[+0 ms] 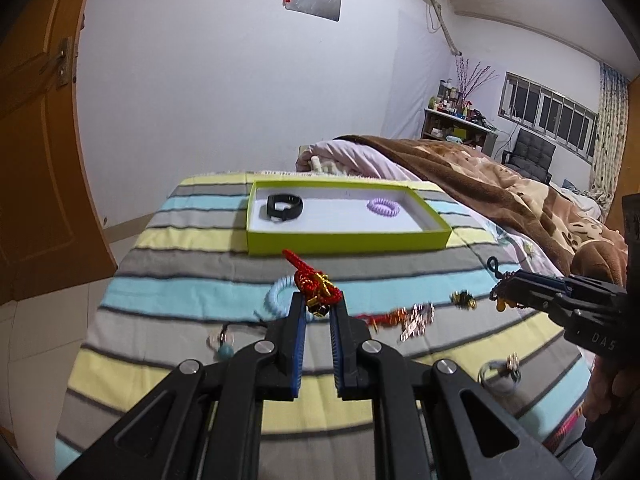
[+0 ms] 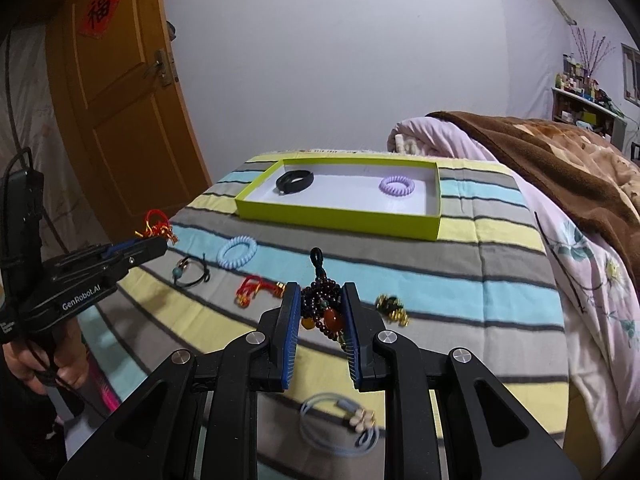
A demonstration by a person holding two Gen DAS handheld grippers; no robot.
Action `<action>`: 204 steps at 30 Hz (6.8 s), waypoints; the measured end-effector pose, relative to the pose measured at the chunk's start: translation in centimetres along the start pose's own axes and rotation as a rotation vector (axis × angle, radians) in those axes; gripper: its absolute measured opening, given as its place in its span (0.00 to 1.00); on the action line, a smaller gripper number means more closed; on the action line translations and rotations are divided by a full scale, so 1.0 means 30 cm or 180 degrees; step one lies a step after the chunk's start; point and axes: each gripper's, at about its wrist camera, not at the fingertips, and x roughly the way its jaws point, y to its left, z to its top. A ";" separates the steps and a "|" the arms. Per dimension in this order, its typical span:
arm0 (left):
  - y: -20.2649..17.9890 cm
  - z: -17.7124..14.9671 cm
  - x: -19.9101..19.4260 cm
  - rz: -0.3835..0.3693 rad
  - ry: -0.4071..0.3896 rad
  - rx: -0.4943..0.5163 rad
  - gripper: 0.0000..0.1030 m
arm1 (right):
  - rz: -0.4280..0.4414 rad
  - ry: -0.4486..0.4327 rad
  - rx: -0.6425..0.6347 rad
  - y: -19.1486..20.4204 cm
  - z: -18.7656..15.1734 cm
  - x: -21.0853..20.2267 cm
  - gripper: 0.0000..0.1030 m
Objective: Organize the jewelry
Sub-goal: 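Carry both items into the green box while both tools open to release them, then lift both open tools out of the green box, then grasp the gold charm with the right tool while the left tool grasps the black cord hair tie, then carry the gold charm and the black cord hair tie over the green box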
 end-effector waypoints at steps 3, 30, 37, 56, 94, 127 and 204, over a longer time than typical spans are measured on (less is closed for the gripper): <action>0.000 0.041 0.030 -0.0006 -0.0012 0.0047 0.12 | -0.0007 0.0002 -0.0016 -0.010 0.038 0.027 0.20; 0.072 0.277 0.501 0.0253 0.0252 0.0122 0.12 | -0.0395 0.0198 -0.0027 -0.240 0.349 0.471 0.21; 0.112 0.255 0.604 0.0331 0.0486 0.0019 0.12 | -0.0462 0.0420 0.0124 -0.308 0.337 0.581 0.21; 0.134 0.261 0.638 0.0243 0.0564 -0.0092 0.25 | -0.0599 0.0504 0.0125 -0.306 0.334 0.611 0.25; 0.035 -0.024 -0.008 0.0180 -0.0043 -0.0005 0.27 | -0.0337 -0.0090 0.0122 -0.078 -0.006 -0.035 0.27; 0.137 -0.131 0.028 0.0407 0.0218 -0.0112 0.27 | -0.0345 0.0087 0.0134 -0.050 -0.119 -0.019 0.27; -0.002 0.082 0.053 0.0078 0.0116 0.0021 0.21 | -0.0236 0.0053 0.0122 -0.054 0.083 0.032 0.15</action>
